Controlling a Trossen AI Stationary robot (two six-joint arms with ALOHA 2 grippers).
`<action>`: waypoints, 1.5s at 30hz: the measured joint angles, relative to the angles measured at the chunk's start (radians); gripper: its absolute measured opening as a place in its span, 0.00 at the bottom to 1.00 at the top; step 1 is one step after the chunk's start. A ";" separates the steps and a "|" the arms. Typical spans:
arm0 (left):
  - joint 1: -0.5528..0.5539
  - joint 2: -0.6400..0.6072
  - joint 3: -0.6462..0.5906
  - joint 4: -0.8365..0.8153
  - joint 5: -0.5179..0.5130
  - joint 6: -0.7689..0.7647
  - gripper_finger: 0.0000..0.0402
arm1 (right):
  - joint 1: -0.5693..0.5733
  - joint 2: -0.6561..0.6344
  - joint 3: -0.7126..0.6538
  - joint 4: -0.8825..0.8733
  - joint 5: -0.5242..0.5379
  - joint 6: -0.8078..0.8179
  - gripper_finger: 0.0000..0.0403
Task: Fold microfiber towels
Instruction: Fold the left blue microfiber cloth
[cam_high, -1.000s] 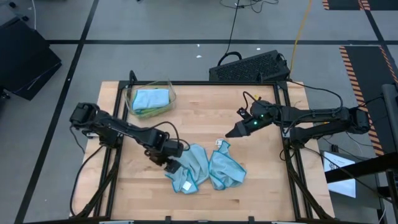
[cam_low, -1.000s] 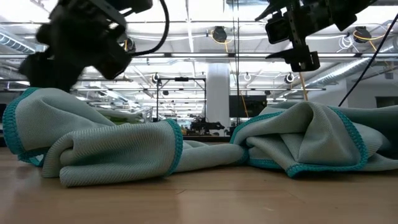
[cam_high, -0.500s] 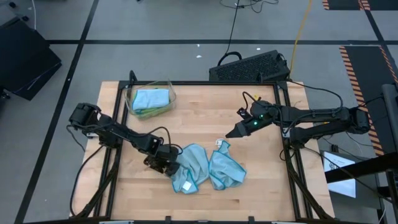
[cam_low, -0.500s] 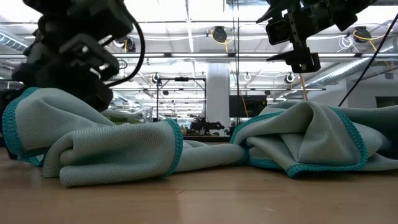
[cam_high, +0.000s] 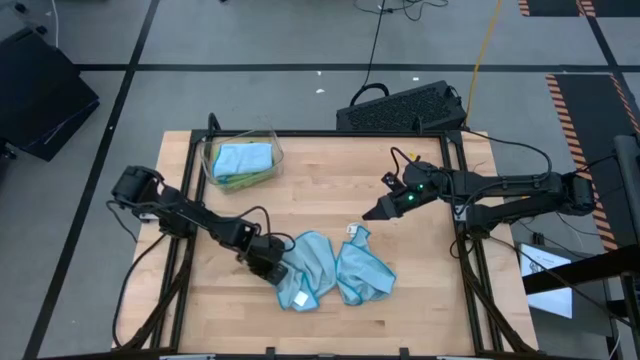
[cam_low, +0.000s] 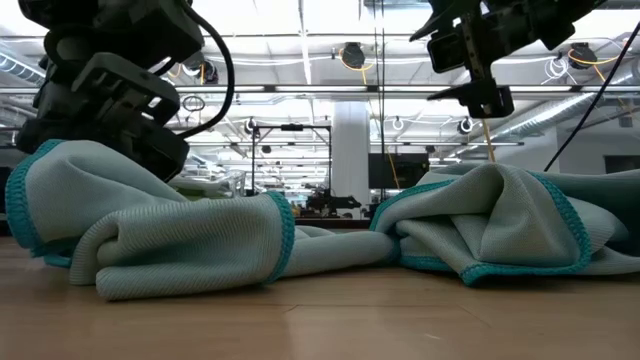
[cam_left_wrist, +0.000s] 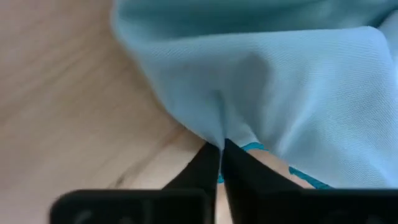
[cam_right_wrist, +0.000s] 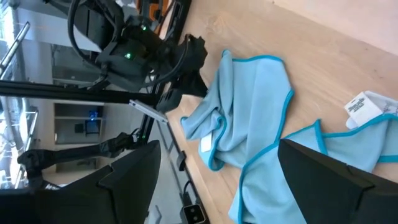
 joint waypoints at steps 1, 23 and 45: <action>0.000 0.004 0.000 0.012 0.000 0.017 0.03 | 0.000 0.000 0.000 0.000 0.003 -0.001 0.79; 0.092 -0.110 0.300 -0.646 -0.327 0.414 0.00 | -0.035 0.015 0.000 0.027 0.179 0.024 0.79; 0.084 -0.111 0.523 -0.895 -0.437 0.476 0.02 | -0.042 0.537 0.224 0.269 -0.107 -0.288 0.79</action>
